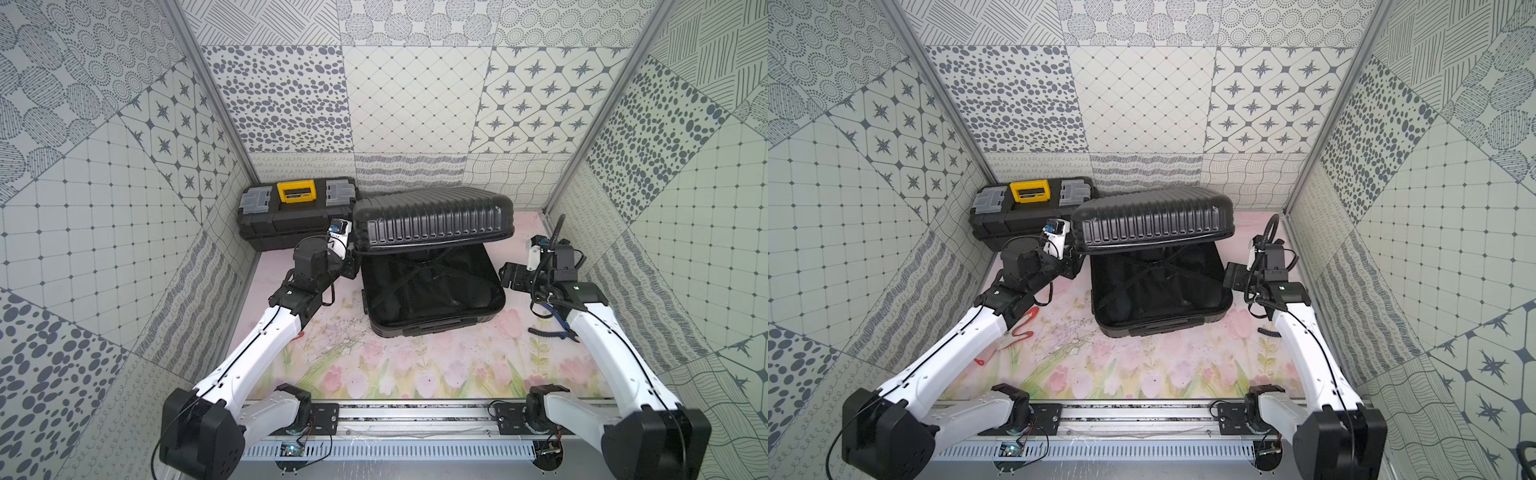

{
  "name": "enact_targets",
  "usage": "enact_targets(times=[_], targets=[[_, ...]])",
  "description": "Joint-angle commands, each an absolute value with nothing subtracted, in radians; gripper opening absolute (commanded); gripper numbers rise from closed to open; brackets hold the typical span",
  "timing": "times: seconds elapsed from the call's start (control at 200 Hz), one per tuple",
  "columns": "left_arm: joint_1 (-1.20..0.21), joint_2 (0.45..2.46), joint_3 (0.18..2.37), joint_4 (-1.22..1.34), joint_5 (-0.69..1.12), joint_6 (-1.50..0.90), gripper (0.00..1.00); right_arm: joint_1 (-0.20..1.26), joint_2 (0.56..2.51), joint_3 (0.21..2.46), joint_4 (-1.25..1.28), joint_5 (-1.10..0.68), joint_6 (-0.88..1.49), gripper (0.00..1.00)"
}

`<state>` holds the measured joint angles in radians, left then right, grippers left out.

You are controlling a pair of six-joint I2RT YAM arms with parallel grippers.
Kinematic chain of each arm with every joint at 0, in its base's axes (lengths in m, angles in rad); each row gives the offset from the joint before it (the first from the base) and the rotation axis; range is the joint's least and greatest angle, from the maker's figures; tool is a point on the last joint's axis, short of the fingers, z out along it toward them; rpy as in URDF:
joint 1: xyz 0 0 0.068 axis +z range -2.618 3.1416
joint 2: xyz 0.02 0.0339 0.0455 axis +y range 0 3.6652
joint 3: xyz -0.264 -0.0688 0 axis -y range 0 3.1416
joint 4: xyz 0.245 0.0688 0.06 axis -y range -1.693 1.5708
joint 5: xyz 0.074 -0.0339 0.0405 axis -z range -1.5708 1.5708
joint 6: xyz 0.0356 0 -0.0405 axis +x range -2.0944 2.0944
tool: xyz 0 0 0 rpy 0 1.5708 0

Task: Close the suitcase zippers
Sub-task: Close the suitcase at the center of the board, then adjust the suitcase at the center of the board.

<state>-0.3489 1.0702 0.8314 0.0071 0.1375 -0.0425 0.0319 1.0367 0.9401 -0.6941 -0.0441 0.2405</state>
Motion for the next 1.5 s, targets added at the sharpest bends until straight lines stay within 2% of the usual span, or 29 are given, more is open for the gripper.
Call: enact_targets(times=[0.0, 0.275, 0.385, 0.475, 0.62, 0.876, 1.231, 1.376, 1.496], targets=[[-0.36, 0.907, 0.726, -0.182, 0.261, -0.236, 0.51, -0.013, 0.97, 0.978, -0.907, -0.054, 0.289, 0.93], [-0.374, 0.614, 0.62, -0.578, 0.217, -0.461, 0.51, -0.058, 1.074, 1.257, -0.929, -0.053, 0.235, 0.94], [-0.376, 0.526, 0.633, -0.734, 0.124, -0.531, 0.52, -0.058, 1.145, 1.335, -0.903, -0.17, 0.226, 0.95], [-0.376, 0.516, 0.672, -0.78, 0.049, -0.626, 0.59, -0.037, 1.214, 1.381, -0.893, -0.262, 0.191, 0.97], [-0.377, 0.644, 0.756, -0.751, 0.029, -0.788, 0.64, 0.008, 1.334, 1.442, -0.897, -0.382, 0.144, 0.98], [-0.383, 0.919, 0.952, -0.52, 0.037, -0.927, 0.76, 0.043, 1.464, 1.444, -0.907, -0.584, 0.117, 0.98], [-0.386, 1.328, 1.152, -0.301, 0.144, -0.932, 0.79, 0.057, 1.391, 1.274, -0.865, -0.551, 0.139, 0.98], [-0.39, 1.46, 1.201, -0.223, 0.221, -0.918, 0.77, 0.063, 1.385, 1.22, -0.853, -0.548, 0.161, 0.98], [-0.398, 1.577, 1.289, -0.264, 0.282, -0.855, 0.74, 0.069, 1.353, 1.195, -0.873, -0.487, 0.15, 0.98]])
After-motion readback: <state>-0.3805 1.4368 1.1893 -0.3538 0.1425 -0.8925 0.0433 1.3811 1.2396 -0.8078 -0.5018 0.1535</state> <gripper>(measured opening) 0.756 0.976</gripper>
